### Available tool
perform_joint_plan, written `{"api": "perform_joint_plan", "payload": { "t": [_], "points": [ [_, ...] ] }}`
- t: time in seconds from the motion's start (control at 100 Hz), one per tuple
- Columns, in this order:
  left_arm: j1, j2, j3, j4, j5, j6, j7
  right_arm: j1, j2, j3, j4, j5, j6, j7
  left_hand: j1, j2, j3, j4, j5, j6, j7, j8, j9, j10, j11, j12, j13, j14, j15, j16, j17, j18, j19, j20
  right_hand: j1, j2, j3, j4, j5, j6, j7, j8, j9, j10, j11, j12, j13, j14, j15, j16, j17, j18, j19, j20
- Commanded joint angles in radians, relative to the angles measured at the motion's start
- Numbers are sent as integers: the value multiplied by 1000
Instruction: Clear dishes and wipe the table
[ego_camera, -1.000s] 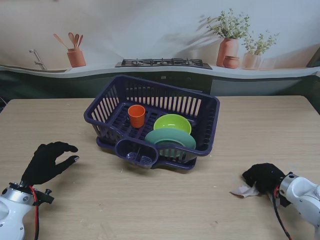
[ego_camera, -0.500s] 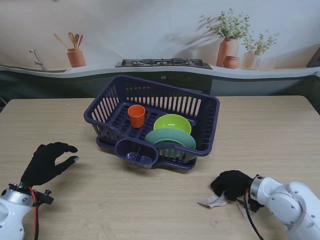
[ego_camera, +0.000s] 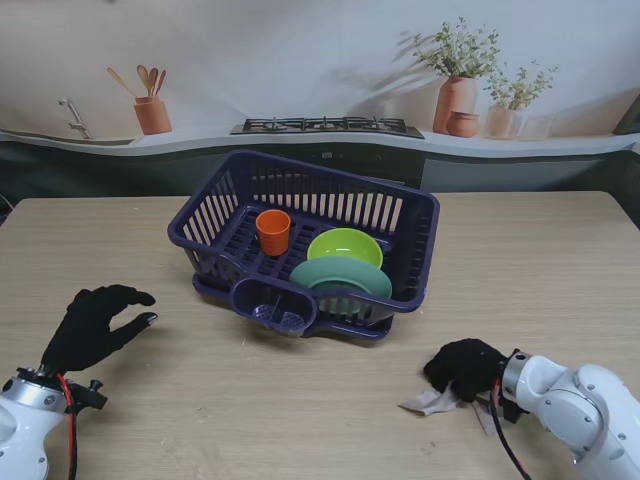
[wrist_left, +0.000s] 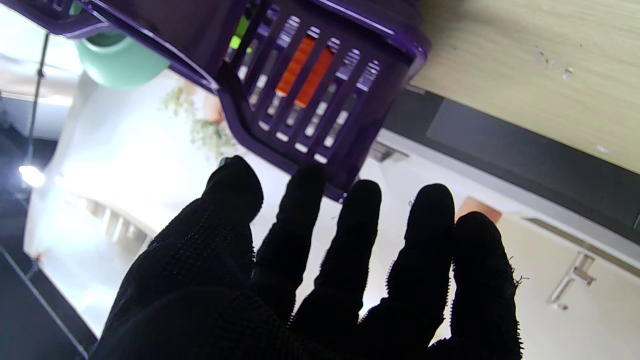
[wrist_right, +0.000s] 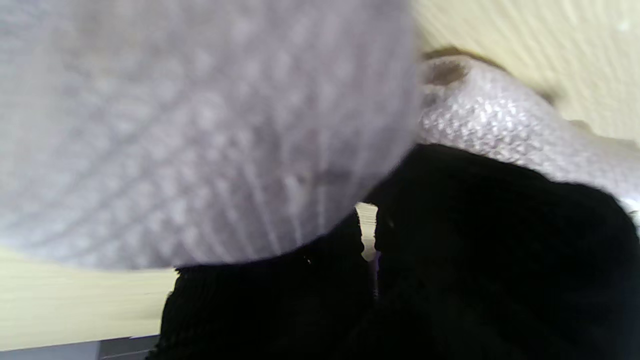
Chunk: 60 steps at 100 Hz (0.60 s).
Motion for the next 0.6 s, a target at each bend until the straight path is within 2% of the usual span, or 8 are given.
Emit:
{"api": "perform_joint_plan", "payload": {
  "t": [0.0,0.13,0.29,0.43,0.59],
  "points": [
    [6,-4,-1,-5,-1,-6,-10,-27,14,20,48,-17,6,15,36,45,-19,34,20,-1,6,-2,-2,12,9,-6,11,19,9,8,-6,-2,34,19,27,-5,11,-6,10,7,-19,-6,8,10,-101,-60,13,26,6,-6,4,-21,17,-5],
    [6,-2,-1,-7,1,-5,-16,-43,17,81,67,-87,-28,-10,35,46,-19,34,21,-3,6,-2,-2,9,9,-6,10,17,9,8,-6,-2,34,19,27,-4,10,-5,8,5,-18,-5,7,8,-99,-61,13,25,6,-6,4,-21,16,-6],
    [4,0,1,-7,-1,-3,-24,-86,16,142,59,-149,-22,-29,34,46,-20,34,21,-2,5,-2,-1,12,10,-6,11,17,9,8,-6,-2,34,19,29,-2,9,-6,5,9,-18,-4,5,12,-97,-61,12,26,9,-6,3,-21,18,-5],
    [3,1,3,-7,-5,-3,-31,-111,15,151,39,-138,-19,-12,35,46,-19,34,22,-1,5,-2,-1,12,9,-6,10,19,8,8,-6,-2,34,19,29,-1,8,-7,4,8,-16,-3,3,12,-95,-62,12,26,11,-7,3,-22,20,-5],
    [4,1,3,-7,-11,-6,-34,-107,15,106,7,-84,-6,27,35,47,-19,34,21,-2,5,-2,-1,12,9,-6,10,18,9,8,-6,-2,34,19,28,-1,6,-7,4,8,-16,-2,5,12,-93,-63,15,25,12,-9,7,-23,21,-5]
  ]
}}
